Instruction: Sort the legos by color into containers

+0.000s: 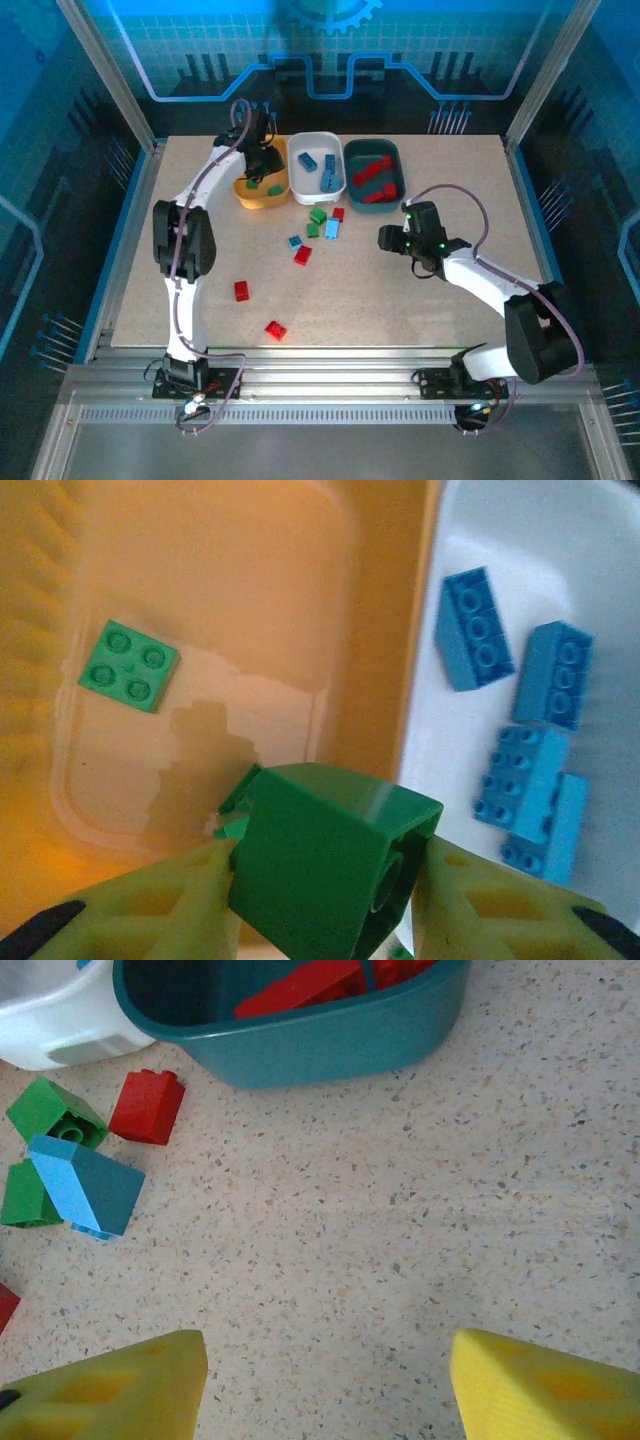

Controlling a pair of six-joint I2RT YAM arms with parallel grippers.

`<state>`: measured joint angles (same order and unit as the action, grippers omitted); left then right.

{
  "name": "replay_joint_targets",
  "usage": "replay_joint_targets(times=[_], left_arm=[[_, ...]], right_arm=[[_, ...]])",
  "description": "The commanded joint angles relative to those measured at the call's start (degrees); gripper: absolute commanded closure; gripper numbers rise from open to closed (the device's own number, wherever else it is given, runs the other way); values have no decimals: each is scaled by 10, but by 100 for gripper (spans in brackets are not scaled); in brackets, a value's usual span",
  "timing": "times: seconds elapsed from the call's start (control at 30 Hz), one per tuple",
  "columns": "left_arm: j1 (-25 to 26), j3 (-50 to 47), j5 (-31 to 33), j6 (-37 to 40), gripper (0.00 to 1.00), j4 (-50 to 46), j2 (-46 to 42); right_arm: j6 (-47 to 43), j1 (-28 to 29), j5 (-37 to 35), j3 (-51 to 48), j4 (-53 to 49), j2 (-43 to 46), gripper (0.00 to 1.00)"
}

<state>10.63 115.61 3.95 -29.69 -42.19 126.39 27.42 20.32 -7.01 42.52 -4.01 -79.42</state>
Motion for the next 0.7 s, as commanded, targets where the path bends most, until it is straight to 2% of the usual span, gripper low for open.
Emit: replay_joint_targets(times=[0.0,0.07,0.1,0.2,0.27,0.33,0.4,0.5,0.67], left_arm=[[-8,47,-31,16,57,-47,36],[-14,54,-32,15,55,-42,45],[-17,57,-33,15,51,-40,48],[-23,82,-48,18,21,-46,53],[-24,94,-58,24,9,-49,42],[-24,93,-72,25,2,-46,12],[-24,70,-87,19,1,-37,-34],[-25,-24,-91,1,1,2,-141],[-42,-314,-85,-67,1,88,-363]], right_arm=[[-8,9,-6,23,-9,-8,33],[-10,16,-6,30,-14,-11,33],[-11,23,-5,35,-18,-13,33],[-8,58,-8,55,-39,-25,29],[-4,92,-23,68,-54,-34,26],[11,132,-43,76,-66,-40,24],[31,170,-53,94,-76,-46,24],[49,237,-76,120,-102,-66,21],[126,315,-120,182,-164,-127,15]])
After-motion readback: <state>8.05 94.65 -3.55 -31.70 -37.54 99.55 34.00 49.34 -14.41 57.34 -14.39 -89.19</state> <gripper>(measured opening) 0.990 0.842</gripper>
